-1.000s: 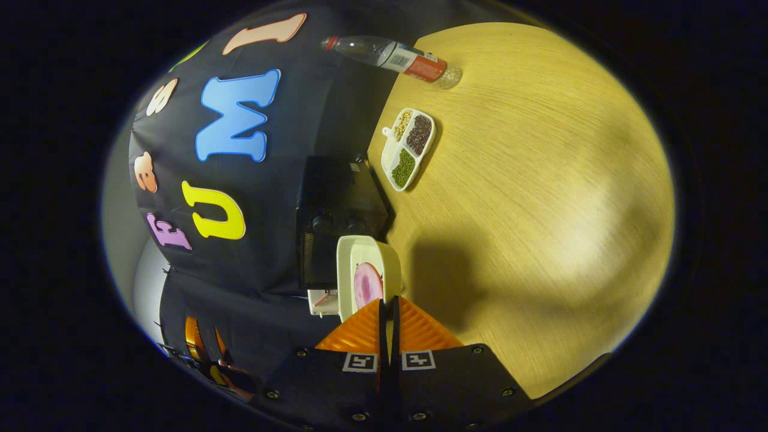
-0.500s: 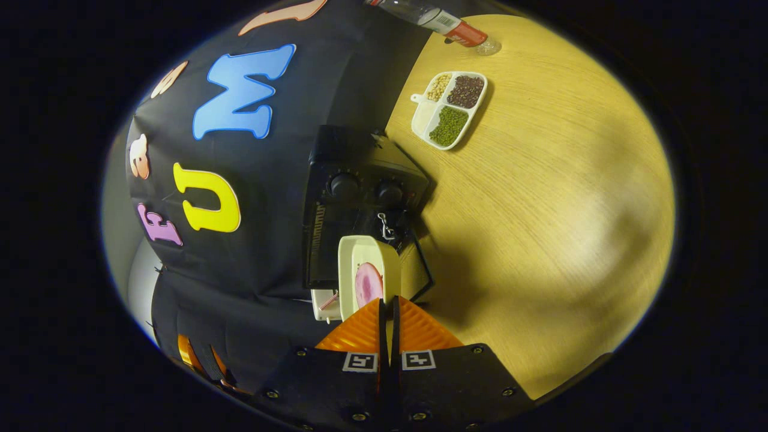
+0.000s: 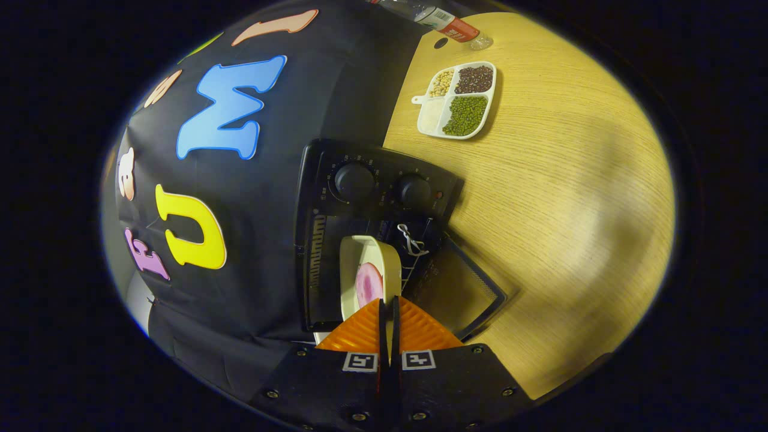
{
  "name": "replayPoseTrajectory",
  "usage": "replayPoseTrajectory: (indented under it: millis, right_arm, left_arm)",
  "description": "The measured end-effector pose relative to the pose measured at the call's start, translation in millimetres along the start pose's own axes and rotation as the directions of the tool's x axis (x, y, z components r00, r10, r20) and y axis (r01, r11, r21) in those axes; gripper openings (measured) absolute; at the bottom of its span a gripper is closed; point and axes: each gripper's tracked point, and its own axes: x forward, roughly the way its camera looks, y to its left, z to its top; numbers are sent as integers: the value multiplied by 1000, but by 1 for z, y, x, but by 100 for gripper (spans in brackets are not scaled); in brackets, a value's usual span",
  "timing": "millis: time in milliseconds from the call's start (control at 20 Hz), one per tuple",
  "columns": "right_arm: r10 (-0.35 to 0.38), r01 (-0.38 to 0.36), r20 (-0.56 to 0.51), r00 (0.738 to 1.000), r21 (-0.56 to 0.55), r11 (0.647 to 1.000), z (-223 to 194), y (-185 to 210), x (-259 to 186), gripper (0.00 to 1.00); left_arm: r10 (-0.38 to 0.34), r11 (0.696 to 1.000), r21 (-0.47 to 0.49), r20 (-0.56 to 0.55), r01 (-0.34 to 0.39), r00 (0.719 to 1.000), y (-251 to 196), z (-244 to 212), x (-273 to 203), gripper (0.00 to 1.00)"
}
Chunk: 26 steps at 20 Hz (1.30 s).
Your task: Open the electric oven with the left hand, put the food in, and close the electric oven.
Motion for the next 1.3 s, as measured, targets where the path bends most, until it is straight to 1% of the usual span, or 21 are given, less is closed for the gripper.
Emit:
replayPoseTrajectory:
  millis: [50,100,150,200,300,350,400,550,600,650,750,850,950,1000,1050,1100,1150,1200,1250,1300]
  right_arm:
    - [-10,9,27,1000,31,999,0,0,8,0]
    - [-17,15,46,999,56,998,-1,1,16,1]
    - [-21,17,53,998,74,997,-4,2,23,1]
    - [-30,26,60,998,73,997,-6,2,29,1]
    - [-45,39,81,996,77,996,-8,3,39,1]
    - [-49,40,96,994,97,995,-8,5,44,1]
    - [-49,36,108,993,123,992,-9,8,49,1]
    - [-83,54,152,985,182,982,-6,7,69,1]
    - [-80,45,162,984,209,977,-6,11,76,1]
    - [-85,44,176,981,223,974,-6,14,83,1]
    - [-101,55,194,976,229,972,-6,22,97,1]
    - [-108,61,191,976,235,970,-12,29,110,1]
    - [-114,61,205,972,249,967,-14,35,120,1]
    - [-120,64,212,970,251,966,-14,36,123,1]
    - [-125,67,218,968,254,965,-14,36,124,1]
    - [-128,69,219,967,257,964,-15,38,124,1]
    - [-131,68,226,965,265,962,-16,38,127,1]
    - [-120,54,228,966,278,959,-16,41,125,1]
    - [-118,53,215,969,288,956,-19,42,130,2]
    - [-110,52,201,973,272,961,-24,46,130,3]
  left_arm:
    - [15,1000,0,-4,-15,1000,6,-1,-2,95]
    - [28,1000,-4,-7,-28,1000,12,-1,-4,98]
    - [37,999,-8,-11,-37,999,16,1,-7,95]
    - [46,999,-9,-11,-46,999,20,2,-10,98]
    - [66,998,3,-1,-66,998,29,4,-16,98]
    - [75,997,12,-6,-75,997,33,2,-19,99]
    - [84,996,19,-15,-83,996,37,-1,-21,99]
    - [110,993,37,-26,-109,994,48,-4,-25,99]
    - [121,992,40,-30,-120,992,52,-5,-27,95]
    - [131,991,40,-34,-130,991,55,-6,-28,95]
    - [146,989,36,-45,-145,988,61,-10,-30,92]
    - [161,987,37,-55,-159,985,66,-14,-33,99]
    - [169,985,34,-62,-167,984,68,-18,-35,98]
    - [173,985,34,-65,-171,983,68,-18,-35,95]
    - [175,984,34,-65,-173,982,70,-18,-36,95]
    - [177,984,31,-62,-175,982,69,-17,-36,99]
    - [176,984,27,-62,-175,982,70,-17,-35,99]
    - [172,985,24,-67,-171,983,67,-19,-32,95]
    - [168,986,24,-70,-167,983,65,-19,-31,95]
    - [164,986,26,-65,-162,984,63,-18,-31,99]
